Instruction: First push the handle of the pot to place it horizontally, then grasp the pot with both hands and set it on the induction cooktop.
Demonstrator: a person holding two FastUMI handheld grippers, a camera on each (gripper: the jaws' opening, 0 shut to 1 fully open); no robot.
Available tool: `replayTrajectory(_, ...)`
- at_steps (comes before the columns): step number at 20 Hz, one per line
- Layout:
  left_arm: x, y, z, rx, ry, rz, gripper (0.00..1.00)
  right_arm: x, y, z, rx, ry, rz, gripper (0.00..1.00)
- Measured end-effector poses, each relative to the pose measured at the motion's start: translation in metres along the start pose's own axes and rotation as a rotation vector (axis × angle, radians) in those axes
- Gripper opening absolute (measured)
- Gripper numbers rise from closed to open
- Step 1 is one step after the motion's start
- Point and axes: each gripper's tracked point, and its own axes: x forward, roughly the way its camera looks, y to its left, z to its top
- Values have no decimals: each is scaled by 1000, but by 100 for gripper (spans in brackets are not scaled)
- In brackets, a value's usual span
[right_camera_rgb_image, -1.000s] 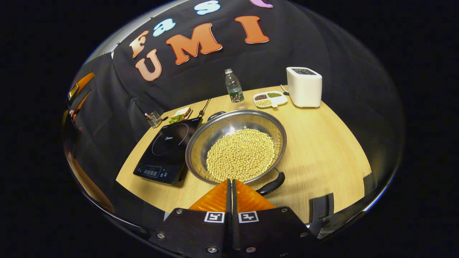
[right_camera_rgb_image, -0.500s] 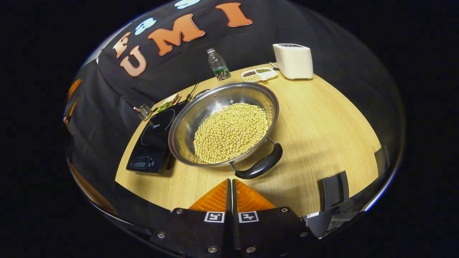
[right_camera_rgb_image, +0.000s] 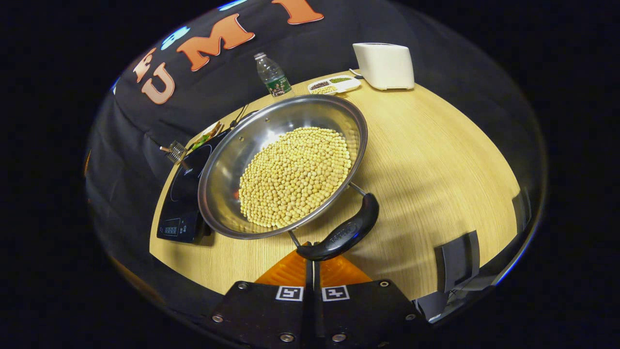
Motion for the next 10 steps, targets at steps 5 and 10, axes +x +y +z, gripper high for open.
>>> replayTrajectory(5, 8, -14, -17, -32, 56, -32, 97, 9, 10, -5, -25, 43, 14, 0)
replayTrajectory(10, 12, -2, -26, -2, 83, 1, 97, 11, -9, 13, 24, 37, -12, 0)
